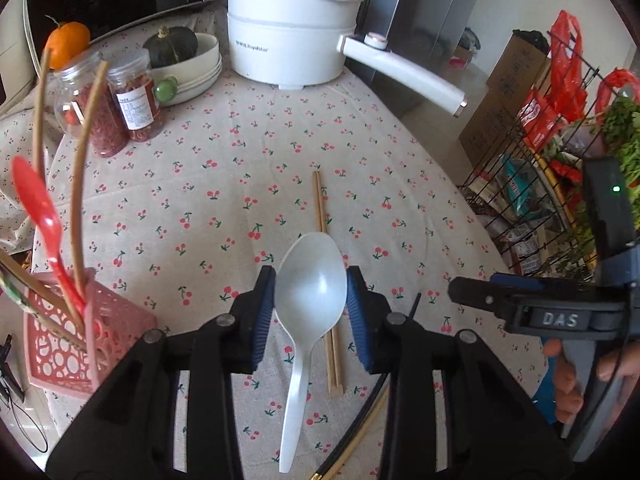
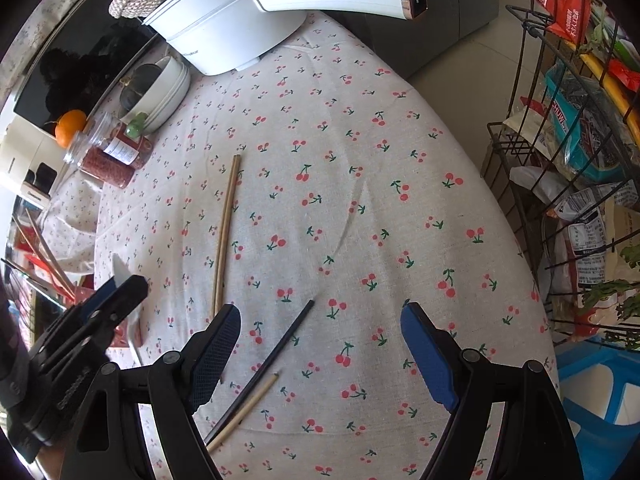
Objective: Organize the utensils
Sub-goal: 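Lift the white spoon with the left gripper while the right gripper grasps the black chopstick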
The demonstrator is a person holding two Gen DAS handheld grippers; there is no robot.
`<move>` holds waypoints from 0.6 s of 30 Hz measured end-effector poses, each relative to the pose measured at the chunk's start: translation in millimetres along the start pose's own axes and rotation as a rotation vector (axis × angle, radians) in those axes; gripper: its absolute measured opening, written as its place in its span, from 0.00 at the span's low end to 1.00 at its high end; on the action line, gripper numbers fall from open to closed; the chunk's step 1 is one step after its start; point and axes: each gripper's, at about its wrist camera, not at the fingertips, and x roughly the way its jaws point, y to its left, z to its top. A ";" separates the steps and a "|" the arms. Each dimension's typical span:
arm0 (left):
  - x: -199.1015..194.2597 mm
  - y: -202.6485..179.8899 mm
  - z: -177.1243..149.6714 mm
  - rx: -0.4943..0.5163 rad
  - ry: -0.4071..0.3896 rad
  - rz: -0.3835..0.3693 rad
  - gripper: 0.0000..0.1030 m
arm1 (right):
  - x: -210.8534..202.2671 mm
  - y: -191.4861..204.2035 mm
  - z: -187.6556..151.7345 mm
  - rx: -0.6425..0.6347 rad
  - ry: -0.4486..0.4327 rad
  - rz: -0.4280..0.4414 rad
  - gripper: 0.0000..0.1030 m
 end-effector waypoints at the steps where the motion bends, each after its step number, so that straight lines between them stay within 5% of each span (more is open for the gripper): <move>1: -7.4 2.4 -3.0 0.002 -0.033 -0.019 0.36 | 1.2 3.2 -1.8 -0.012 0.003 -0.004 0.81; 8: -44.6 17.9 -22.6 -0.012 -0.129 -0.109 0.36 | 33.0 28.1 -24.9 -0.092 0.111 -0.043 0.79; 12: -56.4 21.9 -33.9 0.016 -0.132 -0.124 0.36 | 50.2 38.6 -33.2 -0.095 0.156 -0.068 0.66; 18: -67.7 45.0 -43.9 -0.013 -0.132 -0.113 0.36 | 62.2 70.0 -45.9 -0.175 0.099 -0.213 0.59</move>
